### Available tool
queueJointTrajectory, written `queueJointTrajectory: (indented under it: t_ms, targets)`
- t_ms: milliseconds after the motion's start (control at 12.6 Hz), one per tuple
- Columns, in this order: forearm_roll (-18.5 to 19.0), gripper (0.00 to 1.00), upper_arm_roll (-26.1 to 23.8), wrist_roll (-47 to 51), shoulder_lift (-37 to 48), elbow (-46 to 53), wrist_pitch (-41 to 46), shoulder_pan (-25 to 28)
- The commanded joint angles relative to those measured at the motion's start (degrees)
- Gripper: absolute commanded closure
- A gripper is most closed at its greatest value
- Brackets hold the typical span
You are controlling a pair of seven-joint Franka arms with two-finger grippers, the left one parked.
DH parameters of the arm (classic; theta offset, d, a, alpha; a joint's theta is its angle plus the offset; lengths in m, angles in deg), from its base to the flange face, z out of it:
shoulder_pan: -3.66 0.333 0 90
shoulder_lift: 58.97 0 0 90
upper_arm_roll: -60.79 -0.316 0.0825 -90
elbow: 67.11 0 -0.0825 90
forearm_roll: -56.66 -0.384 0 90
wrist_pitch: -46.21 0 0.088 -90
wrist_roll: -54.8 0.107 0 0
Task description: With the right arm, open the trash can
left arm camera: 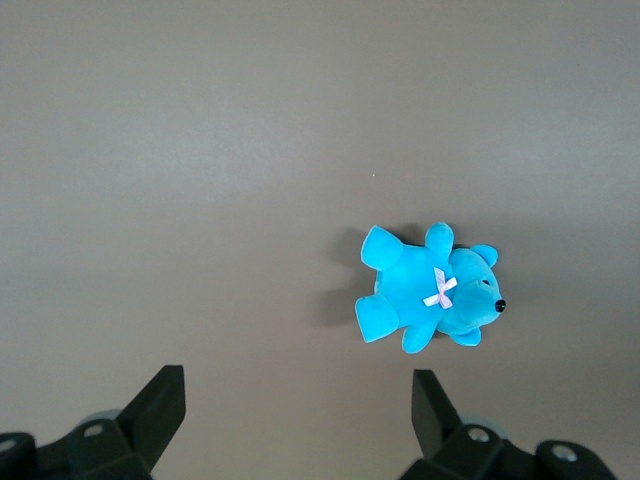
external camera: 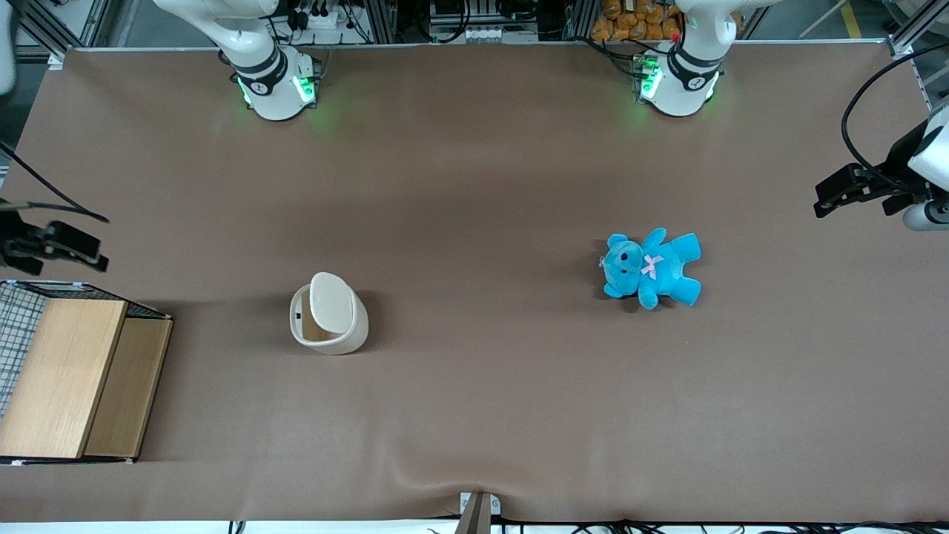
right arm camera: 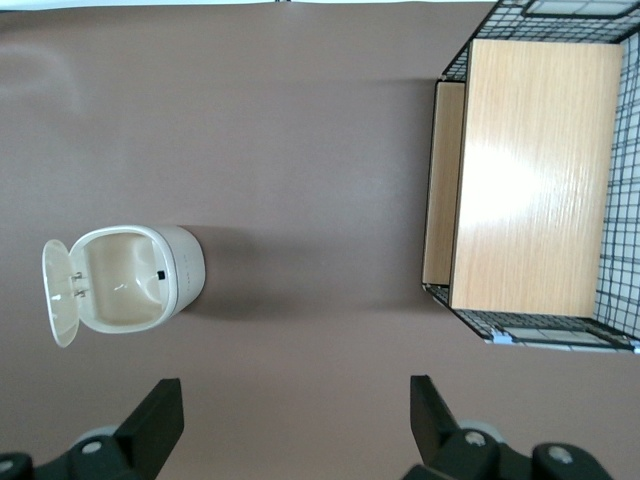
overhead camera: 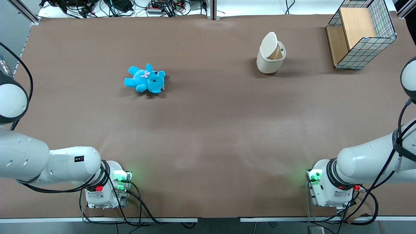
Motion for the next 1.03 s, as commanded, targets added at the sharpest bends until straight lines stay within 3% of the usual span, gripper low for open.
queueJointTrajectory:
  t_ms: [0, 317, 950]
  targets:
    - [-1.4, 0.0, -1.0, -0.8, 3.1, -1.8, 2.6, -1.2]
    - [-1.2, 0.0, -1.1, -0.1, 11.3, -11.7, 1.3, -0.7]
    - [-0.9, 0.0, -1.4, 0.0, 12.8, -11.3, 3.6, -0.5]
